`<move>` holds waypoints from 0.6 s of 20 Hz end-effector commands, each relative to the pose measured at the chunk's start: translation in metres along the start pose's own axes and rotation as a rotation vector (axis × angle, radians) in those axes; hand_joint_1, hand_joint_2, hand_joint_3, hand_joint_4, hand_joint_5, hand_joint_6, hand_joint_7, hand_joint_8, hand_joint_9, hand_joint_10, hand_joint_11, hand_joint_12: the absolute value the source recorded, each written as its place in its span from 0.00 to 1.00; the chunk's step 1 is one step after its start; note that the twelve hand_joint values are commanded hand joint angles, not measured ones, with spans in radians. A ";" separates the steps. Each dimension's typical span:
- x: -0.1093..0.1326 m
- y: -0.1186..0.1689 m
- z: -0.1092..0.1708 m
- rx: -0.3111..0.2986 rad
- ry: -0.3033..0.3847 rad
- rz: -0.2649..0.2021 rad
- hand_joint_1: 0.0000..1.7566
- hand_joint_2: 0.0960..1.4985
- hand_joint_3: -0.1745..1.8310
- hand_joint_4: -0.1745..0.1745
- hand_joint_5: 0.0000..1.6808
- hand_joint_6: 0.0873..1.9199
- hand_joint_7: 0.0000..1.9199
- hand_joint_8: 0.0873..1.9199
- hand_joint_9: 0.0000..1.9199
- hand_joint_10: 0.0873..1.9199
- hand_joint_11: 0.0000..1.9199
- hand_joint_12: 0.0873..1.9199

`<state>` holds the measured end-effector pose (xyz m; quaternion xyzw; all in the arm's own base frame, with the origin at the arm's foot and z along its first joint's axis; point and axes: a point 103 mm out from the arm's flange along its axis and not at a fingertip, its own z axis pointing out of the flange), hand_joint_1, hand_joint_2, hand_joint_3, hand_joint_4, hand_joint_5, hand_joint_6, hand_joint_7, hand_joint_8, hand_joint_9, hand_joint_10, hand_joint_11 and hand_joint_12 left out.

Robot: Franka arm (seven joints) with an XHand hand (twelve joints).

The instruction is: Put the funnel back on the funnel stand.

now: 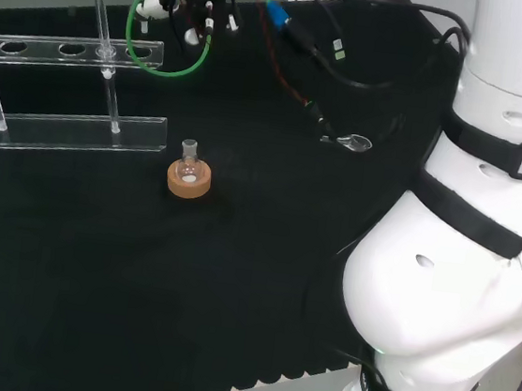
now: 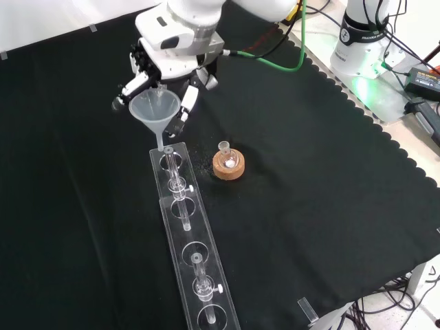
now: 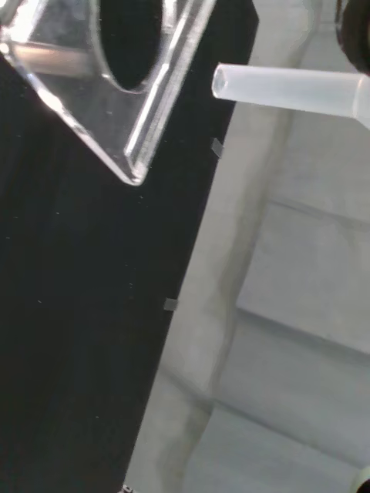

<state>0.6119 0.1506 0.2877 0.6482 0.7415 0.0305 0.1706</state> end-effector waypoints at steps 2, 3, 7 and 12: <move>0.002 -0.002 0.025 0.037 0.006 -0.008 0.67 0.55 0.18 0.30 0.81 0.16 0.85 0.29 1.00 0.12 1.00 0.40; 0.002 -0.003 0.028 0.042 0.006 -0.010 0.67 0.55 0.18 0.30 0.81 0.16 0.85 0.29 1.00 0.12 1.00 0.40; 0.003 -0.007 0.038 0.063 0.011 -0.014 0.67 0.55 0.18 0.30 0.81 0.15 0.85 0.29 1.00 0.12 1.00 0.41; 0.004 -0.013 0.051 0.093 0.025 -0.026 0.67 0.55 0.18 0.31 0.81 0.15 0.85 0.29 1.00 0.12 1.00 0.40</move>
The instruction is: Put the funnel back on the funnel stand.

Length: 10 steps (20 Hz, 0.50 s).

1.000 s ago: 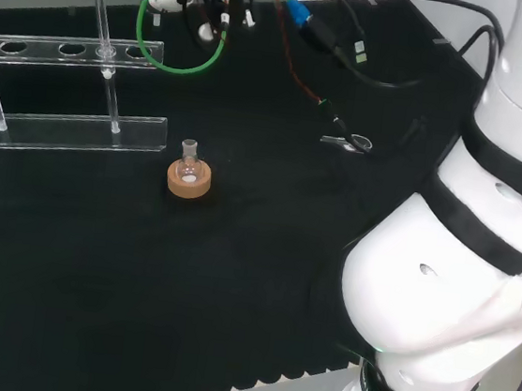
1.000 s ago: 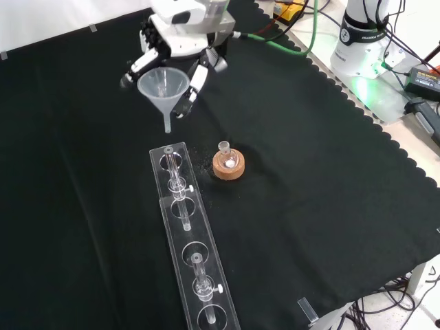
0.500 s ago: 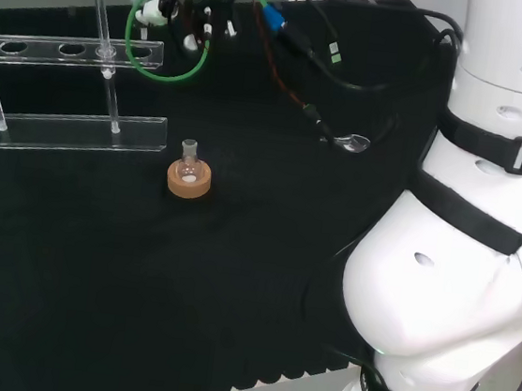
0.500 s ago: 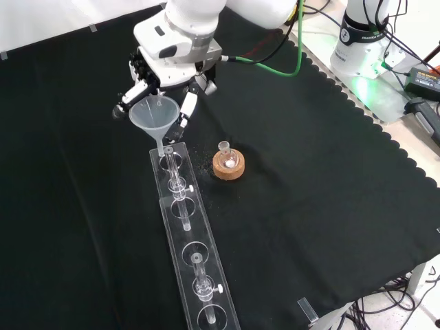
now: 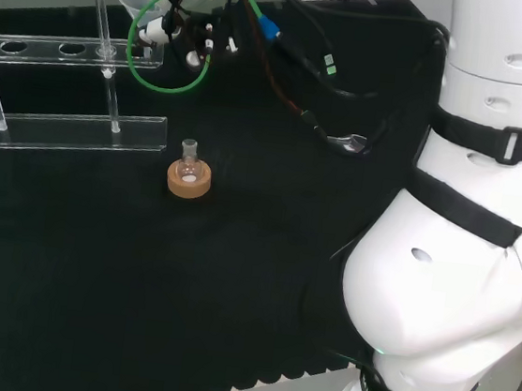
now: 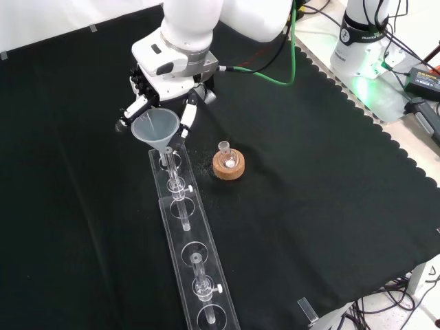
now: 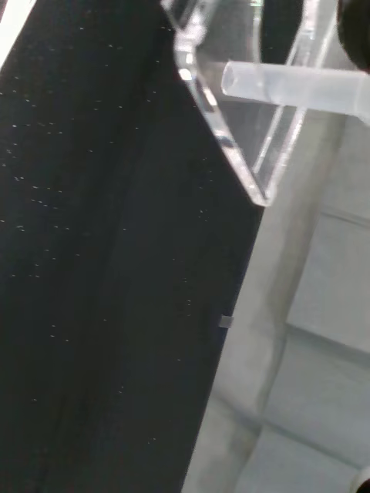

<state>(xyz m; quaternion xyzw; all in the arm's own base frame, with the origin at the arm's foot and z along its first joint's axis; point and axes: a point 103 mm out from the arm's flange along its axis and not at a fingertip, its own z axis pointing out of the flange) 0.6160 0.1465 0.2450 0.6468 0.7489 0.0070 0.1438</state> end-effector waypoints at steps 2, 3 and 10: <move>-0.001 -0.007 0.008 0.038 0.032 -0.015 0.61 0.50 0.19 0.11 0.74 0.21 0.81 0.31 1.00 0.08 1.00 0.34; -0.001 -0.008 0.008 0.045 0.036 -0.021 0.58 0.47 0.20 0.05 0.68 0.28 0.77 0.34 0.98 0.04 1.00 0.29; 0.005 -0.013 0.006 0.141 0.069 -0.070 0.36 0.38 0.18 0.07 0.17 0.19 0.28 0.41 0.53 0.00 0.55 0.51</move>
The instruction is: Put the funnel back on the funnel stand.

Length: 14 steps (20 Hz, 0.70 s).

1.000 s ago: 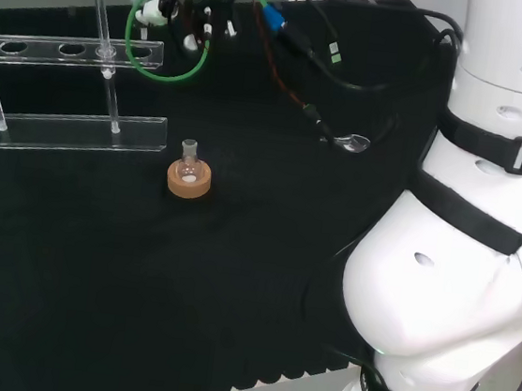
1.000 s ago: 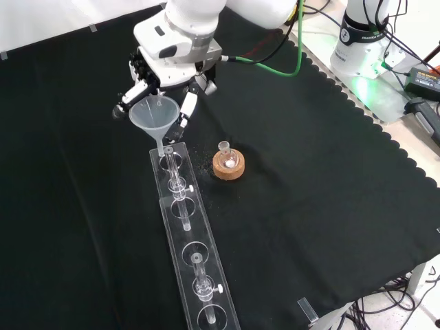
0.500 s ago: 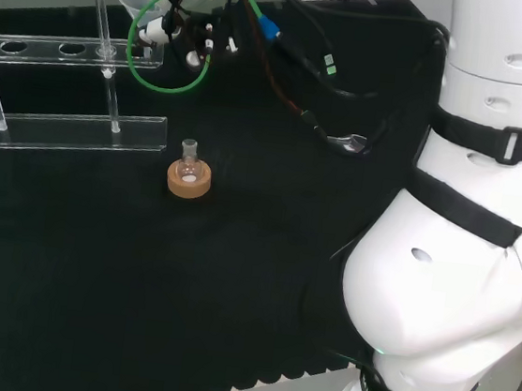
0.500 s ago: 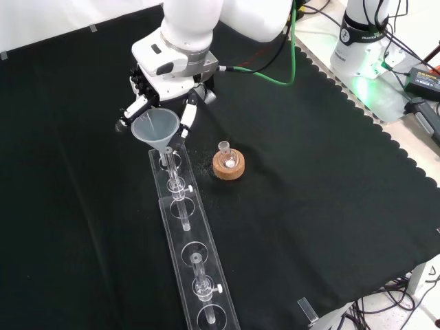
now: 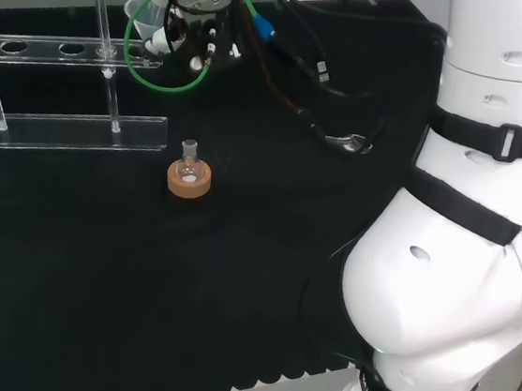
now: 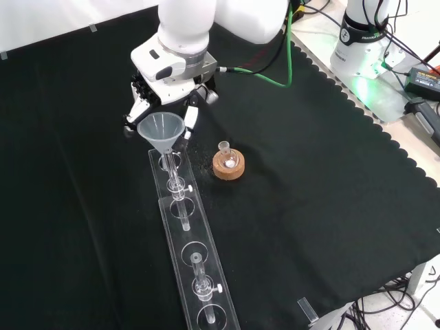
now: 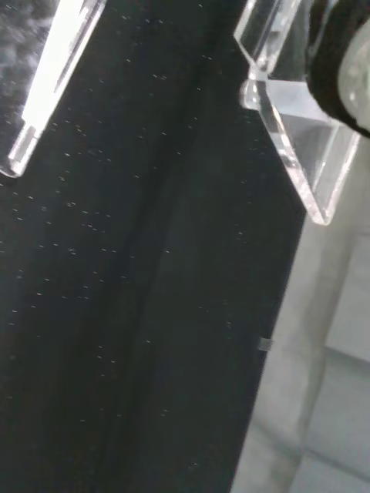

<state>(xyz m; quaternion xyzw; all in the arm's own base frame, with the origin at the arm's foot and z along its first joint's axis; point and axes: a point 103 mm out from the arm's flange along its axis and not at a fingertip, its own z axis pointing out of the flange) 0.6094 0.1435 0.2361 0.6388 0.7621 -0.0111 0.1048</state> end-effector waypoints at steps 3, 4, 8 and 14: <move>0.008 -0.006 -0.002 0.076 0.032 -0.036 0.31 0.38 0.15 0.07 0.12 0.05 0.14 0.41 0.40 0.00 0.38 0.64; 0.009 -0.006 -0.002 0.083 0.030 -0.035 0.31 0.39 0.14 0.07 0.11 0.03 0.12 0.42 0.38 0.00 0.36 0.66; 0.002 -0.010 -0.012 0.088 0.022 -0.022 0.29 0.40 0.13 0.09 0.11 0.00 0.04 0.41 0.31 0.00 0.29 0.70; -0.051 -0.026 -0.066 0.167 0.229 -0.002 0.26 0.41 0.11 0.13 0.03 0.00 0.00 0.16 0.17 0.00 0.13 0.77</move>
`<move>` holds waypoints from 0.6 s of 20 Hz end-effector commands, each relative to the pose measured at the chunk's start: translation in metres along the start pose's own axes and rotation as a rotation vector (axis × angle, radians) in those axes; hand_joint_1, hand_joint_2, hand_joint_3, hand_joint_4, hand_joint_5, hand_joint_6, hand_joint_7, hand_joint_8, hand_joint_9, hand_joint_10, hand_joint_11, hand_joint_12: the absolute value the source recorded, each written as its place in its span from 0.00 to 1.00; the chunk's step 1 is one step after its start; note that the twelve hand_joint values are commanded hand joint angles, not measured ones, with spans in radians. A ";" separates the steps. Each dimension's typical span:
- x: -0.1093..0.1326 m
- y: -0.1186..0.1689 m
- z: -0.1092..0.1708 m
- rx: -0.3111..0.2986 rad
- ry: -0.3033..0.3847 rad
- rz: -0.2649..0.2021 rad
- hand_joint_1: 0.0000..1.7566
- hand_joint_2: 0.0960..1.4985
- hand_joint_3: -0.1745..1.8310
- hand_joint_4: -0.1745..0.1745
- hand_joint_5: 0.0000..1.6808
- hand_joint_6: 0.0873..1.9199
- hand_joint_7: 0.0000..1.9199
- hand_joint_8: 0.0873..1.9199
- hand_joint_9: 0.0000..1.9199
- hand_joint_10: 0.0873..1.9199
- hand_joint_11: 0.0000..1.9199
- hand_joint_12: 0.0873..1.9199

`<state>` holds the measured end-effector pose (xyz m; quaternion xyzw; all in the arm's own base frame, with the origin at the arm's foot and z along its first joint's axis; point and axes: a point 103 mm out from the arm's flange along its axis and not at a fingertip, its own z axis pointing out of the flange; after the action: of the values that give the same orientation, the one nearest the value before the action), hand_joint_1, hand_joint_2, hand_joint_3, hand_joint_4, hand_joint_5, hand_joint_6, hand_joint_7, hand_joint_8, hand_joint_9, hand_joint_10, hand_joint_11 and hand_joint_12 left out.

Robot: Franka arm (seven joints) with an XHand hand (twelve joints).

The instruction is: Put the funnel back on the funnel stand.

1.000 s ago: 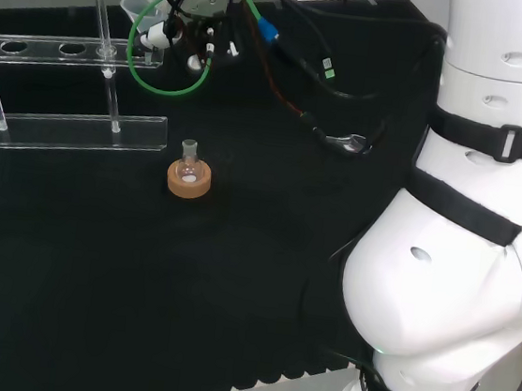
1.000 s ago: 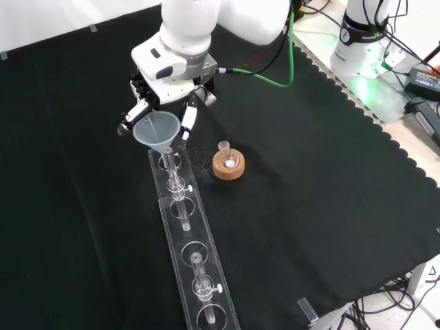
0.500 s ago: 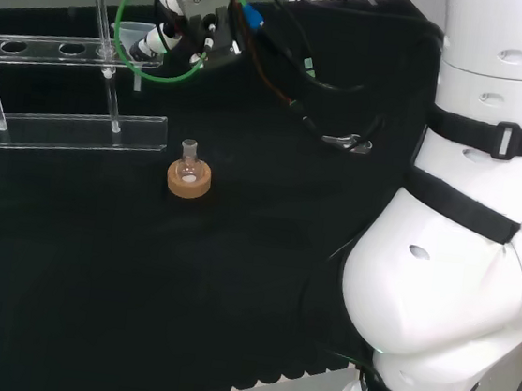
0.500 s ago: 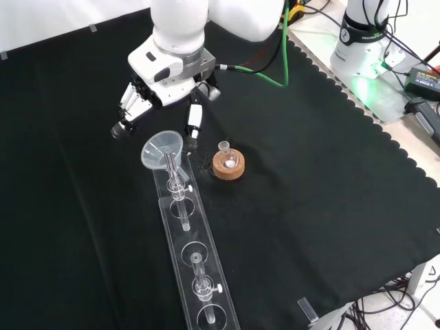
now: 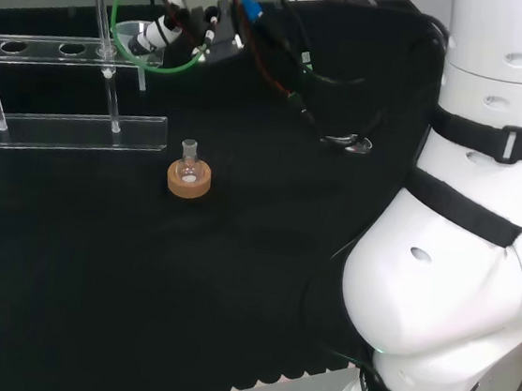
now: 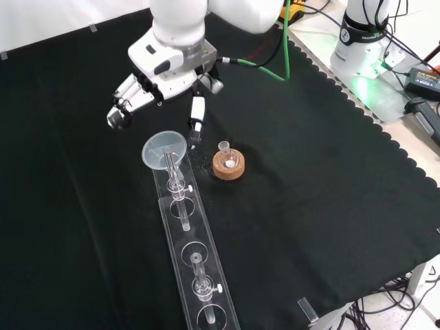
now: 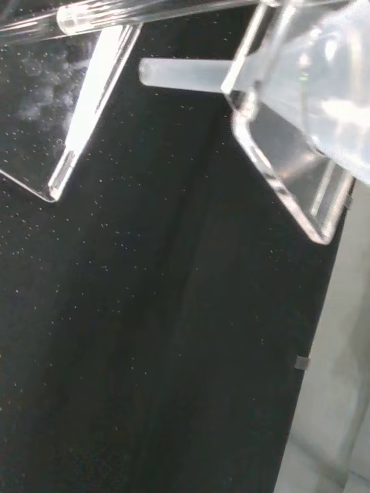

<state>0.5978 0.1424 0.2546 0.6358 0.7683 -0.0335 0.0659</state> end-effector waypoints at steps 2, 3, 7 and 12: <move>-0.074 -0.035 -0.071 0.099 0.293 0.032 0.25 0.41 0.10 0.14 0.01 0.00 0.00 0.05 0.11 0.00 0.05 0.80; -0.086 -0.041 -0.081 0.102 0.339 0.038 0.24 0.41 0.10 0.15 0.00 0.00 0.00 0.00 0.09 0.00 0.02 0.80; -0.127 -0.068 -0.110 0.099 0.529 0.009 0.22 0.41 0.10 0.17 0.00 0.00 0.00 0.00 0.03 0.00 0.00 0.76; -0.153 -0.090 -0.129 0.027 0.607 -0.044 0.19 0.42 0.10 0.20 0.00 0.00 0.00 0.00 0.00 0.00 0.00 0.66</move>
<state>0.5598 0.0304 0.3638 0.6527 0.7469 0.0641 -0.1093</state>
